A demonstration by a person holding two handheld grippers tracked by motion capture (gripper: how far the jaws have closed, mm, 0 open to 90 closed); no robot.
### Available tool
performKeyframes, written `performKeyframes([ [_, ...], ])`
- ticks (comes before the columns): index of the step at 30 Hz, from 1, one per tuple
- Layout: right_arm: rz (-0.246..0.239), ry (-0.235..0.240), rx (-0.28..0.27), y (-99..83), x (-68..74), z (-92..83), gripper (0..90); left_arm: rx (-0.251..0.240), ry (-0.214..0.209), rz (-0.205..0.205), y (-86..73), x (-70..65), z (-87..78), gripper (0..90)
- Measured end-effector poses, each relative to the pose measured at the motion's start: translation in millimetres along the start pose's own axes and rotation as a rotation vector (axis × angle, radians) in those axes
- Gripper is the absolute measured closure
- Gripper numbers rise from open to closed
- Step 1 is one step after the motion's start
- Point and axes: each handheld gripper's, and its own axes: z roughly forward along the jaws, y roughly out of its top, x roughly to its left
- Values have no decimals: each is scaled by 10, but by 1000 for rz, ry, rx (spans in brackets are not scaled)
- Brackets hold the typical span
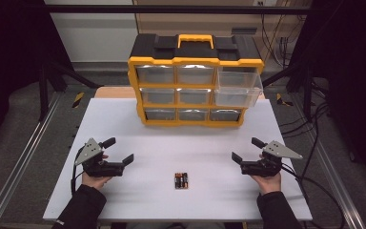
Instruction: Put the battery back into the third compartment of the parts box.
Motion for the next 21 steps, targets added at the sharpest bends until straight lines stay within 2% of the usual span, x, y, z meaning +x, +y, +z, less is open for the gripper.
performKeyframes([
  [11, -13, -5, 22, 37, 59, 16, 4, 7, -8, 2, -8, -4, -6, 10],
  [21, -12, 31, 35, 109, 220, 98, 4, 7, -3, -1, -8, 6, -6, 9],
])
